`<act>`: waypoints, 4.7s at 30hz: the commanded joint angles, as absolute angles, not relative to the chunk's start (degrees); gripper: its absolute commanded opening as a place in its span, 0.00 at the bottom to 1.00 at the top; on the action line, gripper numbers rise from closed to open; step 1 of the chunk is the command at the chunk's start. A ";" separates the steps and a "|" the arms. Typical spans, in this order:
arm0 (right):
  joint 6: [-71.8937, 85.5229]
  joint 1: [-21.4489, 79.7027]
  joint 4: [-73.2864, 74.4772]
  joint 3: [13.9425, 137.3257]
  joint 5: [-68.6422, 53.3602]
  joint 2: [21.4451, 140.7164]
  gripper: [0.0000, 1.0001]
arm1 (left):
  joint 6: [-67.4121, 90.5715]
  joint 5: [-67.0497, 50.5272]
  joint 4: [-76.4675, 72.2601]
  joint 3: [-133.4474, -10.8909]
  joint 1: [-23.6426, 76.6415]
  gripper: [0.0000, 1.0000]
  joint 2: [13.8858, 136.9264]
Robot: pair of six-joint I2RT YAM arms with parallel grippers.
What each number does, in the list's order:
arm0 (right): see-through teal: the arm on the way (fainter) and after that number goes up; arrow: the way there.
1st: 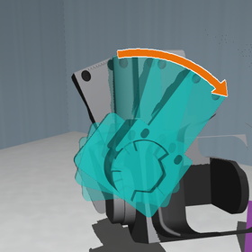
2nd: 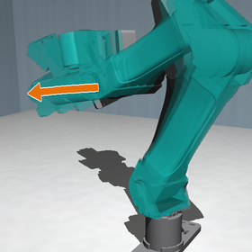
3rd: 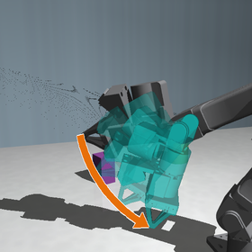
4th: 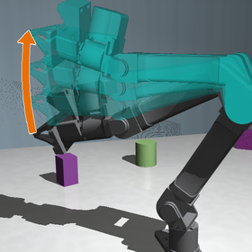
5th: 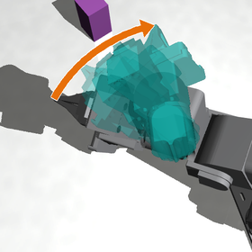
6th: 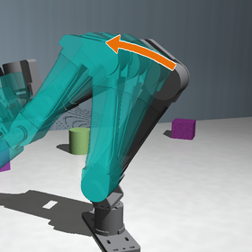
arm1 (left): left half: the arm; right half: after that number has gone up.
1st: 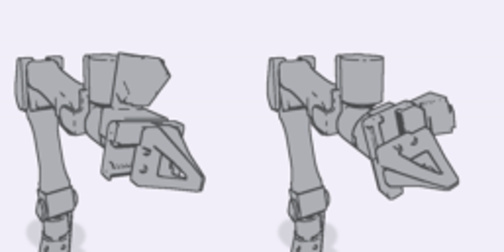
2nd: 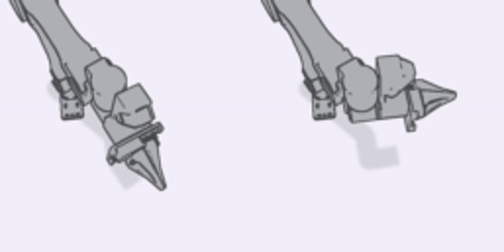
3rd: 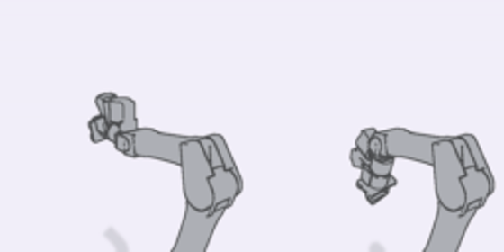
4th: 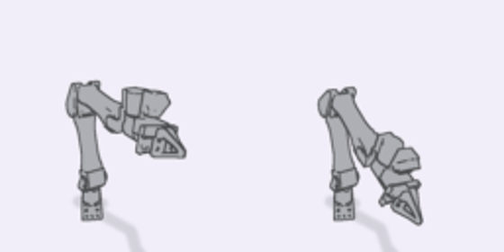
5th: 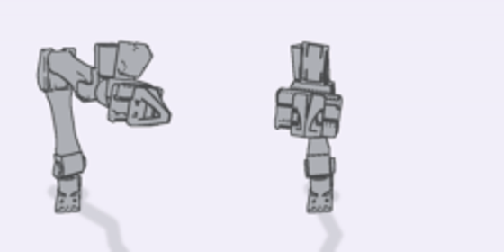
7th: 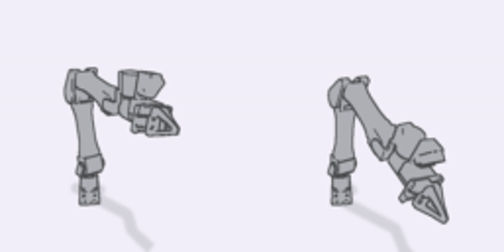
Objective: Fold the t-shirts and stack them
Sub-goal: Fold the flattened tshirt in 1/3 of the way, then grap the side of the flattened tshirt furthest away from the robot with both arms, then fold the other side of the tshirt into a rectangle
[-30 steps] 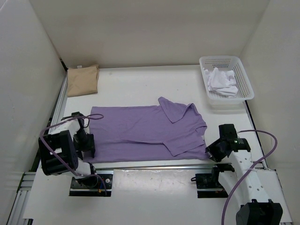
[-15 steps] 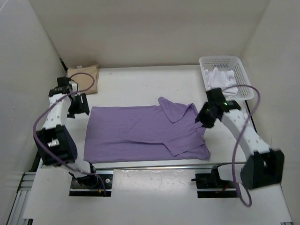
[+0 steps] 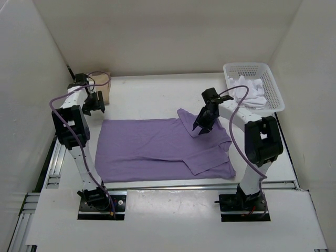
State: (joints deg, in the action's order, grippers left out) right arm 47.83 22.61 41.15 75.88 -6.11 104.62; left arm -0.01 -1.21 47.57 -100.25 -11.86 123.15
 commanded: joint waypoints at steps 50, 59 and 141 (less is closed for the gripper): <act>59.33 23.64 38.85 76.81 1.05 111.18 0.51 | 0.00 -17.14 50.71 -97.03 -11.69 0.49 126.65; 61.08 24.17 38.32 76.12 -1.41 112.24 0.43 | 0.00 -17.14 50.71 -96.50 -11.69 0.20 126.65; 47.11 3.69 43.51 46.85 -4.04 60.03 0.00 | 0.00 -5.72 51.08 -53.43 -7.82 0.57 76.19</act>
